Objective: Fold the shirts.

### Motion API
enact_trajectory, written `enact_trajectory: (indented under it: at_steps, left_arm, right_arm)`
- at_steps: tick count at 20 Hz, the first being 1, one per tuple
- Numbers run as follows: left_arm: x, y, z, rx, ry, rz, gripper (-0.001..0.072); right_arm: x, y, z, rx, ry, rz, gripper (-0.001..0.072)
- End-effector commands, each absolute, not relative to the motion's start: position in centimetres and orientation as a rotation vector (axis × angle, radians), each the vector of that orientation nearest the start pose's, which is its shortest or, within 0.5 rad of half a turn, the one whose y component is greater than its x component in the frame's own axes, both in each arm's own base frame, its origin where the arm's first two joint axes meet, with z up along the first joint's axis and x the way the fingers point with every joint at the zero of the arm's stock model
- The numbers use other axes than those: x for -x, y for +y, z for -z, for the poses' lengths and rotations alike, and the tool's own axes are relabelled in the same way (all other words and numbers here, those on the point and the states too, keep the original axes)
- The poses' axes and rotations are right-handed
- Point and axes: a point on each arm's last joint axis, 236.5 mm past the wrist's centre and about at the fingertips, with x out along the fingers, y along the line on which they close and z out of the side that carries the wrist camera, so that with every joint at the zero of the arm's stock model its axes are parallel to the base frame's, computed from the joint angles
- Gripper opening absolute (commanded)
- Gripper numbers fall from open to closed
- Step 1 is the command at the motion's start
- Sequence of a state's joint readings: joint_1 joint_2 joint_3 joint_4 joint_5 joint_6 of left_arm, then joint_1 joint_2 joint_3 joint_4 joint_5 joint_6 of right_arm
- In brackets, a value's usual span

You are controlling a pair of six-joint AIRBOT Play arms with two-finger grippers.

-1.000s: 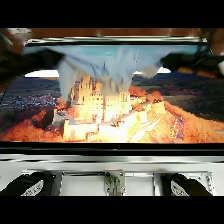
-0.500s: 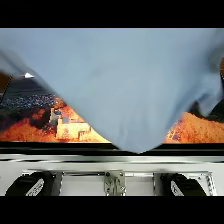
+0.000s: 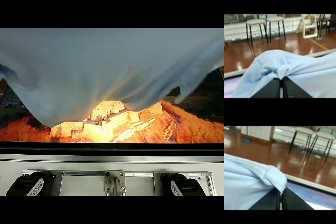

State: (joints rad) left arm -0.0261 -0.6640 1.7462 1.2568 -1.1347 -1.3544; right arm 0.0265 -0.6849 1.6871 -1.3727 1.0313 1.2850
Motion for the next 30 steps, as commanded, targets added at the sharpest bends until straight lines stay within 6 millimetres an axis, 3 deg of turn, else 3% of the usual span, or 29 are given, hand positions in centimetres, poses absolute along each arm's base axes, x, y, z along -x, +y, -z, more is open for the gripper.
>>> enact_trajectory:
  at_steps: [1, 3, 5, 7, 9, 11, 13, 14, 16, 18, 19, 20, 21, 22, 23, 25, 26, 28, 30]
  left_arm:
    - [-21.9, -7.3, -44.8, -0.100, 0.166, 0.323, 0.0040]
    - [-22.5, -7.3, -43.2, -0.101, 0.226, 0.329, 0.0041]
    - [-23.7, -8.0, -40.5, -0.078, 0.298, 0.360, 0.0041]
    - [-25.3, -9.8, -35.8, -0.014, 0.420, 0.439, 0.0041]
    - [-26.9, -12.5, -30.2, 0.110, 0.553, 0.543, 0.0040]
    - [-28.9, -14.8, -25.0, 0.279, 0.635, 0.606, 0.0041]
    - [-31.8, -16.0, -19.3, 0.409, 0.677, 0.572, 0.0041]
    - [-32.7, -16.5, -15.9, 0.445, 0.720, 0.549, 0.0041]
    - [-32.7, -18.0, -10.1, 0.458, 0.842, 0.538, 0.0041]
    - [-32.2, -19.7, -6.9, 0.431, 0.924, 0.563, 0.0041]
    - [-32.2, -20.3, -6.3, 0.397, 0.930, 0.585, 0.0041]
    - [-32.4, -20.5, -6.1, 0.375, 0.919, 0.592, 0.0041]
    - [-32.9, -20.3, -6.4, 0.378, 0.900, 0.583, 0.0041]
    - [-33.3, -20.0, -6.9, 0.375, 0.882, 0.579, 0.0041]
    - [-33.8, -19.7, -7.6, 0.361, 0.857, 0.578, 0.0041]
    - [-35.2, -18.3, -9.6, 0.298, 0.777, 0.580, 0.0041]
    - [-36.1, -17.4, -11.0, 0.285, 0.736, 0.567, 0.0041]
    - [-37.5, -15.6, -13.5, 0.291, 0.683, 0.534, 0.0041]
    - [-38.2, -14.5, -14.9, 0.293, 0.650, 0.513, 0.0041]
  right_arm:
    - [-25.9, 4.1, -50.2, 0.151, -0.097, -0.167, 0.0059]
    - [-27.1, 3.8, -52.0, 0.141, -0.179, -0.145, 0.0059]
    - [-29.7, 3.4, -54.5, 0.109, -0.299, -0.122, 0.0059]
    - [-33.8, 3.3, -56.6, -0.015, -0.435, -0.133, 0.0059]
    - [-39.6, 2.5, -56.2, -0.244, -0.520, -0.154, 0.0059]
    - [-47.1, 1.5, -51.5, -0.470, -0.462, -0.148, 0.0059]
    - [-54.8, 2.8, -42.6, -0.642, -0.250, -0.168, 0.0059]
    - [-57.6, 4.3, -37.8, -0.668, -0.119, -0.193, 0.0059]
    - [-60.4, 8.6, -27.2, -0.639, 0.204, -0.280, 0.0059]
    - [-59.8, 12.3, -18.2, -0.601, 0.503, -0.373, 0.0060]
    - [-58.9, 13.5, -14.9, -0.603, 0.625, -0.409, 0.0059]
    - [-58.0, 14.4, -13.0, -0.612, 0.710, -0.435, 0.0068]
    - [-57.4, 14.4, -12.3, -0.611, 0.749, -0.448, 0.0156]
    - [-56.9, 14.0, -12.5, -0.611, 0.761, -0.454, 0.0421]
    - [-56.2, 13.0, -13.4, -0.593, 0.764, -0.463, 0.0635]
    - [-53.6, 9.9, -14.6, -0.532, 0.817, -0.435, 0.0635]
    - [-51.4, 8.2, -14.6, -0.477, 0.885, -0.416, 0.0635]
    - [-44.0, 3.3, -11.6, -0.330, 1.179, -0.297, 0.0635]
    - [-36.7, 2.7, -7.9, -0.335, 1.437, -0.270, 0.0635]
